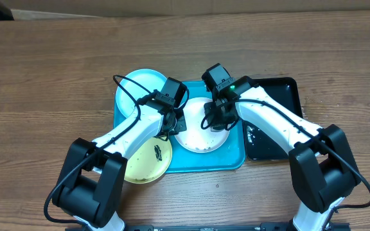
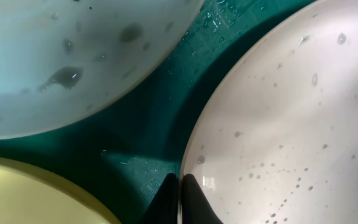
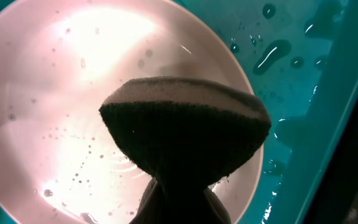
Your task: Clean dirty plates on tray and stack at the side
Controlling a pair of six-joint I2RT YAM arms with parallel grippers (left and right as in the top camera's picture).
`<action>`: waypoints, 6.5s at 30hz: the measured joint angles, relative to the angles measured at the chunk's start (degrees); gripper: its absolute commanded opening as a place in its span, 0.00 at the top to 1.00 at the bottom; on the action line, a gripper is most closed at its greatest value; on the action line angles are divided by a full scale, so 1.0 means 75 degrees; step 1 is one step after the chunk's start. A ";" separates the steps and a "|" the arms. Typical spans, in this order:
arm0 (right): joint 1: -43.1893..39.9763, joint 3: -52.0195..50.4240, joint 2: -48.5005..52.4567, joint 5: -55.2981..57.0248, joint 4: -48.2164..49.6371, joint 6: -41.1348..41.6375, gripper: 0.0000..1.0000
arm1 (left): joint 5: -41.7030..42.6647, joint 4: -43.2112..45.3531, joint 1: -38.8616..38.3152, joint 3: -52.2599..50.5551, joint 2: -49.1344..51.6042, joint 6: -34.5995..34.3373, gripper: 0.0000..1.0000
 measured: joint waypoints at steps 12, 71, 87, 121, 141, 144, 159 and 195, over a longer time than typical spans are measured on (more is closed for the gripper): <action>0.0000 -0.0761 0.0000 0.0233 0.0944 0.0085 0.86 | -0.0003 0.0000 0.0000 0.0003 0.0000 0.0000 0.96; -0.0886 -0.0662 0.0889 -0.5753 0.1676 -0.0149 0.96 | -0.0423 -0.0082 0.0102 -0.0006 0.0000 0.0058 0.96; -0.3445 -0.0236 -0.0965 -0.1740 -0.0641 -0.0927 0.96 | -0.0277 0.0038 0.0096 -0.0003 0.0000 0.0085 0.96; -0.5756 0.1003 -0.0895 0.0181 -0.0740 -0.0691 0.00 | -0.0163 0.0093 0.0085 -0.0006 0.0000 0.0201 0.81; -0.6056 0.1003 -0.0895 0.0175 -0.0746 -0.0694 0.00 | -0.0163 0.0125 0.0082 -0.0012 0.0000 0.0201 0.87; -0.6056 0.1003 -0.0895 0.0178 -0.0749 -0.0691 0.00 | -0.0163 0.0125 0.0082 -0.0012 0.0000 0.0201 0.87; -0.6056 0.1003 -0.0895 0.0178 -0.0749 -0.0694 0.00 | -0.0119 0.0233 0.0082 -0.0114 0.0000 0.0216 0.96; -0.6056 0.1003 -0.0895 0.0175 -0.0729 -0.0691 0.00 | -0.1110 -0.0860 -0.1775 0.3739 0.0023 0.1241 0.96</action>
